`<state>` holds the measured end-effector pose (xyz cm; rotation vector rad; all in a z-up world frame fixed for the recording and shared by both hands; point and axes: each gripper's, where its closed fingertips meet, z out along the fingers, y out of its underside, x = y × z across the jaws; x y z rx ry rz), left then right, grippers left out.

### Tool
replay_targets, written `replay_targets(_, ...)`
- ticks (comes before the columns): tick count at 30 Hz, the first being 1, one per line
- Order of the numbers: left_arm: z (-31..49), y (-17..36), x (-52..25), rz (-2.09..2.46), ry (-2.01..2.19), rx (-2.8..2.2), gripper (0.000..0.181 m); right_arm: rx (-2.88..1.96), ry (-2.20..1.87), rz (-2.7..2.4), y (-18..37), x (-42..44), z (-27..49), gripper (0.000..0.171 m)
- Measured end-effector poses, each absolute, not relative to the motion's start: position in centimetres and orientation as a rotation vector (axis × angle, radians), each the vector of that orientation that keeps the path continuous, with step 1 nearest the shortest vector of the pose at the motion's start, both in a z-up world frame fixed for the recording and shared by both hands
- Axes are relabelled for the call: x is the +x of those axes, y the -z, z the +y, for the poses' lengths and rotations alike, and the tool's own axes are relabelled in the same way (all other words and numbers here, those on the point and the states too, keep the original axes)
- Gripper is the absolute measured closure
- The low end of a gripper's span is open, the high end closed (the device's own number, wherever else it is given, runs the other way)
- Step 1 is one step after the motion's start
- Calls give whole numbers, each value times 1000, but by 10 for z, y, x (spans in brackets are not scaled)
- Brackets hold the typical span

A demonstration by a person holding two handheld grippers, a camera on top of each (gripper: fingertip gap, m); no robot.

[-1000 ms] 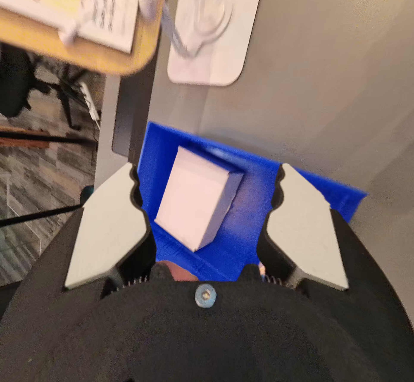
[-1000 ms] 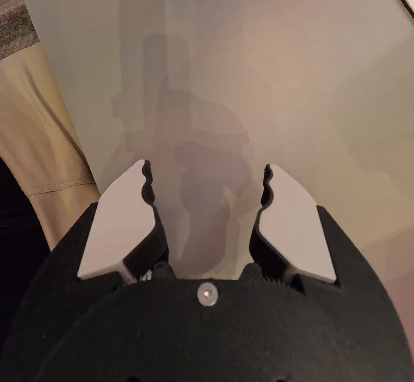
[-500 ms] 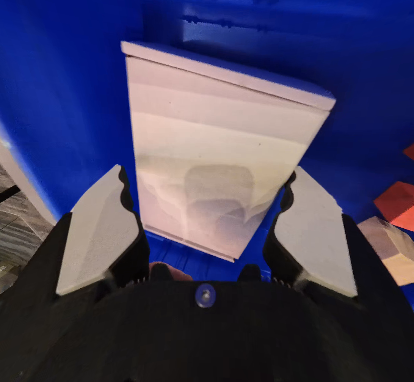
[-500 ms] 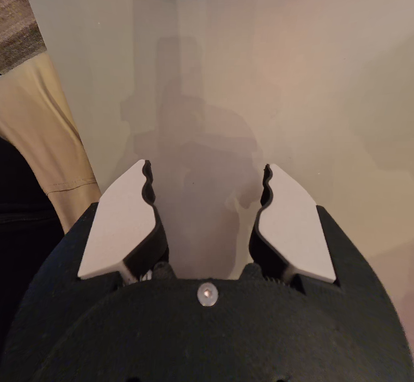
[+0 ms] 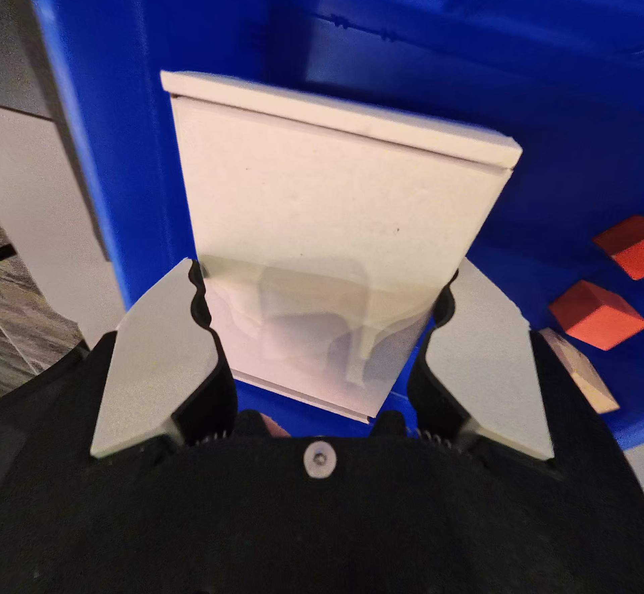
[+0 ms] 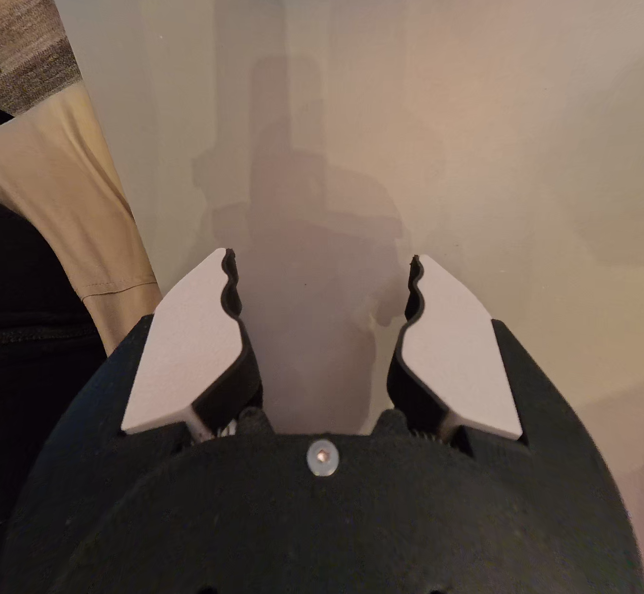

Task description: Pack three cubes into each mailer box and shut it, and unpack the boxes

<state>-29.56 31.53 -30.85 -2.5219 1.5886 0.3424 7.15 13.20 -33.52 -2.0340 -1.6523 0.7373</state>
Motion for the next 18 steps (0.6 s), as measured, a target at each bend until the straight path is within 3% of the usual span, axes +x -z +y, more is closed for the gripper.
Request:
replay_targets(11, 298, 229, -263, 1511, -358, -2461, 55, -1998, -713, -1654, 329, 71, 132, 78)
replay_targets(18, 265, 181, -164, 1514, -89, -2443, 55, -1922, -674, -1587, 309, 73, 145, 78)
